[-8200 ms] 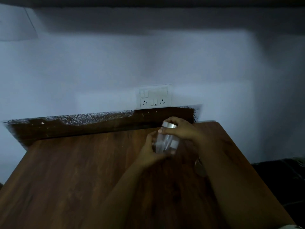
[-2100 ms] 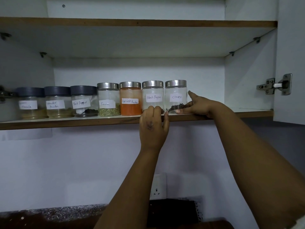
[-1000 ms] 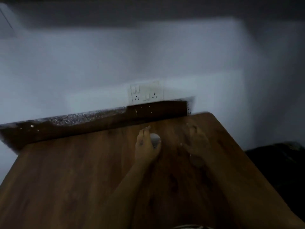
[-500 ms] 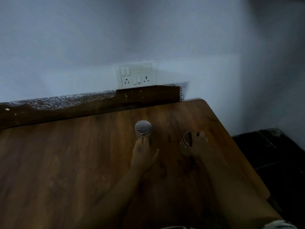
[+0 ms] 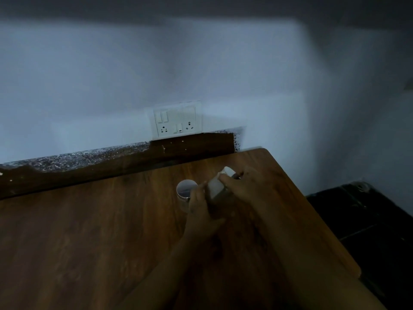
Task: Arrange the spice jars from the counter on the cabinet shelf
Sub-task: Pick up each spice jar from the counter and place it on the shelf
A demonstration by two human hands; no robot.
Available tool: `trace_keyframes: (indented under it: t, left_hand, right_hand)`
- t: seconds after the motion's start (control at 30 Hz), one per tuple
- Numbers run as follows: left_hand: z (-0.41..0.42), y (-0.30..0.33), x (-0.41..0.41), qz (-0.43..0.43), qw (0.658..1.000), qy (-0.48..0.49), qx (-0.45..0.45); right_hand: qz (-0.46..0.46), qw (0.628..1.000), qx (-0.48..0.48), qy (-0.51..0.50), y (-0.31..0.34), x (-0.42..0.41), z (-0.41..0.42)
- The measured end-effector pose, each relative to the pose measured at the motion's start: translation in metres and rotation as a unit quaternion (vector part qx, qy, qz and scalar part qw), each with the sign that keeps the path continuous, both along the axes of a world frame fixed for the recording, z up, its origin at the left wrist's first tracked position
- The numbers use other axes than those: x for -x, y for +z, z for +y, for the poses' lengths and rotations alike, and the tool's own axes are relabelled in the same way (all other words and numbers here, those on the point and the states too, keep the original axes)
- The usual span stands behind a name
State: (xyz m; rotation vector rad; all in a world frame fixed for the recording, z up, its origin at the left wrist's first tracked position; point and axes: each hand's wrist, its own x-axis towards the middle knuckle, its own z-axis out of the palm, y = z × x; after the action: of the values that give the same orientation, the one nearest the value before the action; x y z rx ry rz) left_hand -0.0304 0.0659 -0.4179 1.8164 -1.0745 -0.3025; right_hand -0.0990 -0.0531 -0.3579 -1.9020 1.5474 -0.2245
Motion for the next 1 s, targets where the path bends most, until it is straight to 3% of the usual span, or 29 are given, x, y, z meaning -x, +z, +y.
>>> trace_keyframes:
  t: [0.03, 0.07, 0.13, 0.2, 0.27, 0.3, 0.4, 0.43, 0.47, 0.5, 0.57, 0.63, 0.67, 0.7, 0.83, 0.9, 1.0]
  left_hand:
    - [0.001, 0.006, -0.003, 0.005, 0.999, 0.022, 0.031]
    - [0.001, 0.013, -0.008, 0.011, 0.999, 0.028, 0.041]
    - [0.003, 0.027, -0.020, 0.054, 0.998, -0.008, 0.014]
    - [0.006, 0.034, -0.033, 0.192, 0.978, -0.084, 0.003]
    - [0.009, 0.042, -0.038, 0.342, 0.931, -0.129, 0.016]
    - [0.009, 0.046, -0.036, 0.343, 0.931, -0.128, 0.022]
    - [0.008, 0.060, -0.028, 0.093, 0.993, -0.070, -0.003]
    - [0.007, 0.062, -0.026, 0.021, 0.998, -0.066, -0.003]
    - [0.008, 0.065, -0.026, 0.001, 0.998, -0.068, -0.005]
    - [0.010, 0.067, -0.027, 0.020, 0.997, -0.075, -0.005]
    - [0.019, 0.074, -0.034, 0.190, 0.975, -0.118, 0.003]
    - [0.026, 0.077, -0.042, 0.389, 0.901, -0.190, 0.021]
    - [0.027, 0.077, -0.043, 0.426, 0.879, -0.211, 0.025]
    - [0.027, 0.078, -0.040, 0.413, 0.885, -0.214, 0.028]
    - [0.021, 0.083, -0.027, 0.240, 0.962, -0.126, 0.028]
    - [0.023, 0.086, -0.031, 0.280, 0.948, -0.146, 0.048]
    - [0.028, 0.093, -0.040, 0.429, 0.876, -0.200, 0.092]
  right_hand:
    - [-0.065, 0.997, 0.020, 0.026, 0.001, -0.008, -0.009]
    - [-0.096, 0.988, 0.001, 0.122, 0.015, -0.002, -0.012]
    - [-0.150, 0.970, 0.008, 0.191, 0.027, 0.011, -0.019]
    - [-0.236, 0.944, -0.018, 0.228, 0.038, 0.010, -0.018]
    - [-0.329, 0.912, -0.094, 0.227, 0.043, 0.004, -0.017]
    - [-0.359, 0.902, -0.111, 0.212, 0.046, 0.003, -0.019]
    - [-0.319, 0.935, -0.047, 0.151, 0.052, -0.008, -0.015]
    - [-0.290, 0.947, -0.035, 0.134, 0.054, -0.012, -0.011]
    - [-0.280, 0.952, -0.037, 0.122, 0.057, -0.014, -0.008]
    - [-0.284, 0.950, -0.047, 0.121, 0.059, -0.015, -0.008]
    - [-0.318, 0.932, -0.093, 0.146, 0.063, -0.014, -0.010]
    - [-0.349, 0.903, -0.155, 0.194, 0.069, -0.011, -0.010]
    - [-0.367, 0.889, -0.175, 0.211, 0.071, -0.011, -0.009]
    - [-0.379, 0.881, -0.180, 0.216, 0.072, -0.011, -0.008]
    - [-0.383, 0.894, -0.155, 0.173, 0.071, -0.019, 0.002]
    - [-0.382, 0.892, -0.155, 0.185, 0.074, -0.019, 0.003]
    - [-0.415, 0.858, -0.206, 0.222, 0.083, -0.016, 0.000]
